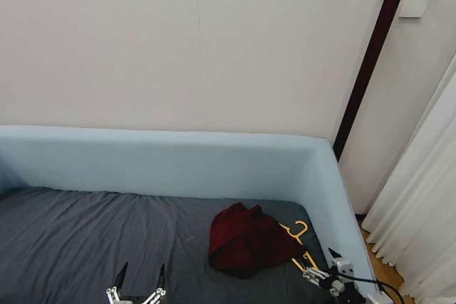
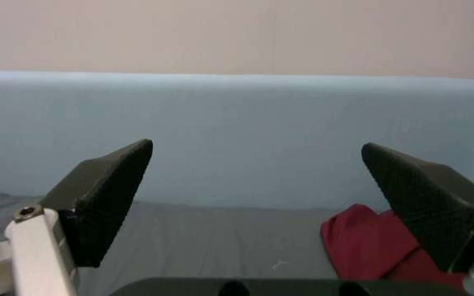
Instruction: Pick up the clothes from the sofa and hang them on the clothes hanger.
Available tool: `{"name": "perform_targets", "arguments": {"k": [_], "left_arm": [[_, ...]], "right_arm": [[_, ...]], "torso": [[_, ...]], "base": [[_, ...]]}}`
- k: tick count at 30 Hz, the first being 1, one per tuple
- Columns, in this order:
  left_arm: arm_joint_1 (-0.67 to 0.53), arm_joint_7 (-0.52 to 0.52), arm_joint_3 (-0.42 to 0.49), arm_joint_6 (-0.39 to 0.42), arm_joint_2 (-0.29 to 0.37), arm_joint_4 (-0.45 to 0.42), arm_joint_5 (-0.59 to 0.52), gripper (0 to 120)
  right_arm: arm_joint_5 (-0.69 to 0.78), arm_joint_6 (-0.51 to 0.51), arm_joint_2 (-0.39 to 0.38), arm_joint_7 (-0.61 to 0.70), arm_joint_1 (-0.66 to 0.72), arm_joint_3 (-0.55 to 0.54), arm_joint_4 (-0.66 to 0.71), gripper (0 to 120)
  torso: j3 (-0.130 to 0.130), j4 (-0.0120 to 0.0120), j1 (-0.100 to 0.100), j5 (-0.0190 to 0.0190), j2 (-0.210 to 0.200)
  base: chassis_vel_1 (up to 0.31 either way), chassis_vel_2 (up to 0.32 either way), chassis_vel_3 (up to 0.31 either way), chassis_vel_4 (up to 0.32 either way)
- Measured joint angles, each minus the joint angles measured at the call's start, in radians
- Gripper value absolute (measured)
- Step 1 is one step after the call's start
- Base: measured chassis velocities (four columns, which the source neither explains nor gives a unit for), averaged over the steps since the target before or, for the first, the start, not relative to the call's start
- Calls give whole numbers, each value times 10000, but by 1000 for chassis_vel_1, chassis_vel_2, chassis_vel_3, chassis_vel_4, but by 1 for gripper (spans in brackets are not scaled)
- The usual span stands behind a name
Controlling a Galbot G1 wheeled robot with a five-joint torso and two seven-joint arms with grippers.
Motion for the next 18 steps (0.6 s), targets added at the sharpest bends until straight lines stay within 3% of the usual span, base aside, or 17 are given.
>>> {"name": "perform_targets", "arguments": {"k": [2,6,7,10,11,14,18], "left_arm": [[14,-16,-10,-1,-32,1,0,100],[184,3,-51,9,-83,-112,28,100],[184,3,-51,9,-83,-112,28,100],[411,-37,-217,5,169,-227,139,100],[411,-37,-217,5,169,-227,139,100],[573,-1,-318,-88,332,-264,38,100],[587,22,-253,-100,260,-138,66,100]], "right_arm": [[218,-130,-190,-11,340,-302,-154,100],[900,-631,-948,-101,2606,-2399,-1285,100],[900,-631,-948,-101,2606,-2399,-1285,100],[1351,-1079,-1160,-96,4179,-4216,-2085,100],[1351,-1079,-1160,-96,4179,-4216,-2085,100],[1652,-1447,-523,-113,5443,-5352,-2956,100],[1051,-1354,342,-188,6242,-5991,-3989,100]], "torso": [[0,-1,0,-2,0],[0,-2,0,-3,0],[0,-2,0,-3,0],[1,0,0,-2,-1],[1,0,0,-2,-1],[0,-1,0,-4,0],[0,2,1,-6,-1]], "base": [[0,0,0,0],[0,0,0,0],[0,0,0,0],[0,0,0,0],[0,0,0,0],[0,0,0,0],[0,0,0,0]]}}
